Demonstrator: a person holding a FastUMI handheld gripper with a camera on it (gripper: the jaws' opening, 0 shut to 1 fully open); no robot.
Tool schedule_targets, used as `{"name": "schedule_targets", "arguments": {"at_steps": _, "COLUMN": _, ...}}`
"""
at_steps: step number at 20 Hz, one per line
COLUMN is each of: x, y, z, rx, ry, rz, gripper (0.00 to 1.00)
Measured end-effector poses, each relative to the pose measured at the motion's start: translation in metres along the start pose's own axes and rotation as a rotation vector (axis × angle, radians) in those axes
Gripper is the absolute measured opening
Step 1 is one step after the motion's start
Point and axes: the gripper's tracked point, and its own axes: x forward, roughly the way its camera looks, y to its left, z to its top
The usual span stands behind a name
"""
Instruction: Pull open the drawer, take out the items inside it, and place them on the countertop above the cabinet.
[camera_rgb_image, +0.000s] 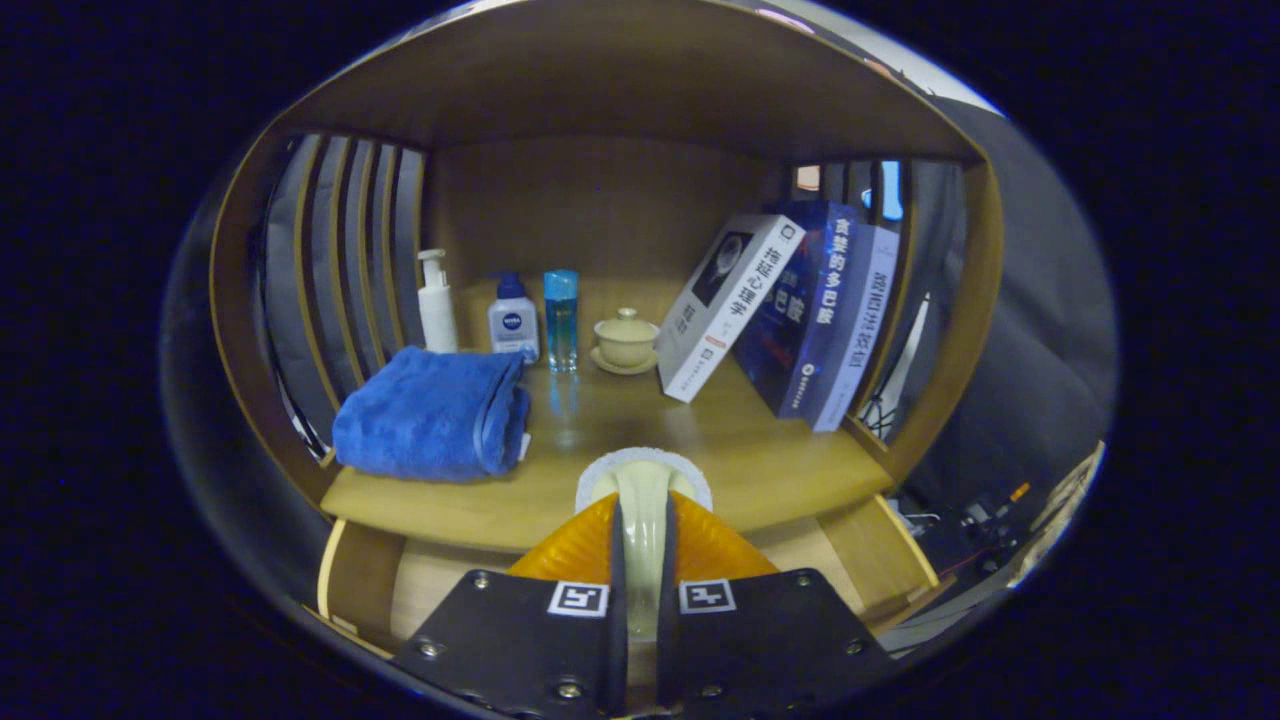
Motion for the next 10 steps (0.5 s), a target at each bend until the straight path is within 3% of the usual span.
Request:
{"name": "schedule_targets", "arguments": {"at_steps": 8, "x": 0.058, "y": 0.011, "z": 0.021, "rx": 0.012, "ry": -0.02, "rz": 0.081, "gripper": 0.12}}
{"name": "schedule_targets", "arguments": {"at_steps": 10, "x": 0.06, "y": 0.013, "z": 0.025, "rx": 0.024, "ry": -0.038, "rz": 0.089, "gripper": 0.18}}
